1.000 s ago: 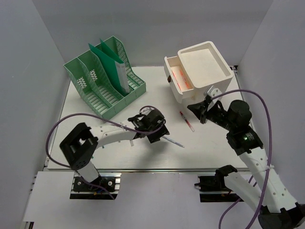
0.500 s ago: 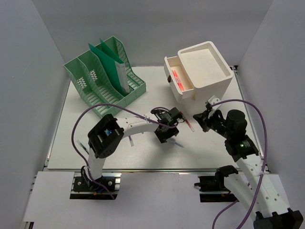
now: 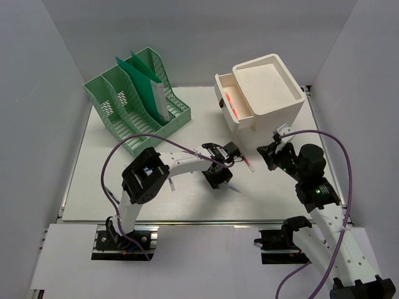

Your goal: Organize the desk

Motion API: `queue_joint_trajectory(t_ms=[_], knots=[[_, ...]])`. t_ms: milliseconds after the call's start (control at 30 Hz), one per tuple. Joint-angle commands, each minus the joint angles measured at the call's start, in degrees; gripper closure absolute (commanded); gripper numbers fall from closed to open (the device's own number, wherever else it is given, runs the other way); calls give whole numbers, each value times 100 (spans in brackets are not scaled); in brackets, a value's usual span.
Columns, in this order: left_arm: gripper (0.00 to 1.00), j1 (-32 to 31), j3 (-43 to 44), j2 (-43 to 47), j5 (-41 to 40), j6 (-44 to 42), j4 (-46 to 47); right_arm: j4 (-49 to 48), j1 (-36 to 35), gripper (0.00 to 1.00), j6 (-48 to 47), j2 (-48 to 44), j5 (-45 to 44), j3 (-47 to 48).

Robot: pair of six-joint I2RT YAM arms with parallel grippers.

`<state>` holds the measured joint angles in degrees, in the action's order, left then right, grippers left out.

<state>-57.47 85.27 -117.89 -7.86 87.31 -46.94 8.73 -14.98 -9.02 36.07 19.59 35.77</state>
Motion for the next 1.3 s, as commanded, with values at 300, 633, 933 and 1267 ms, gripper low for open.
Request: queue_joint_trajectory(t_ms=[300, 633, 933, 1267], knots=[[59, -18, 429, -577, 232, -65, -659, -390, 171, 100, 119, -215, -70, -61], [83, -18, 253, -639, 601, -372, -291, -416, 215, 100, 119, -320, -79, -79], [100, -71, 148, 142, 374, -1031, 8, -451, 259, 100, 93, -329, -175, -96], [100, -19, -2, 1584, -409, -2340, 572, -504, 382, 100, 49, -259, -333, -140]])
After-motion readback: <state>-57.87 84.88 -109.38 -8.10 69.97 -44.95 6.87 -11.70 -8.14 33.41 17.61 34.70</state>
